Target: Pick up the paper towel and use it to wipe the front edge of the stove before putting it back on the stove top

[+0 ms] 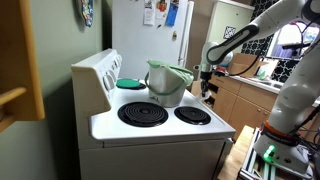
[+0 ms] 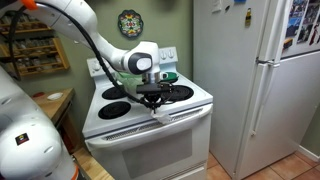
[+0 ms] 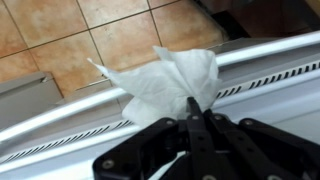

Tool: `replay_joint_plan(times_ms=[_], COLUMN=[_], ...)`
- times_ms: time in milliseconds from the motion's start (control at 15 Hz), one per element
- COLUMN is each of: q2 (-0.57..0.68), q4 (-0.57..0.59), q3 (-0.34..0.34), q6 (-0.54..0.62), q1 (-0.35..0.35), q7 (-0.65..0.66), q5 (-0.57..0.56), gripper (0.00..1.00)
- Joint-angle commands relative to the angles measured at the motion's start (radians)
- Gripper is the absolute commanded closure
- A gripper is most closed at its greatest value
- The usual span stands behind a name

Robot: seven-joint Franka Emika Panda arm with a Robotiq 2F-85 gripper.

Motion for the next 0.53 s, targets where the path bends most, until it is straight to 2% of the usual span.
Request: replay_joint_plan(times_ms=[0, 200, 467], q2=[-0.093, -0.112, -0.084], q4=[-0.013, -0.012, -0.017], q3=[-0.043, -0.077, -0.092], q6=[0.081, 0.113, 0.128], q1=[0.05, 0.119, 0.171], q7=[-0.075, -0.185, -0.307], q5=[0.108, 0.274, 0.413], gripper=[0.97, 0.97, 0.96])
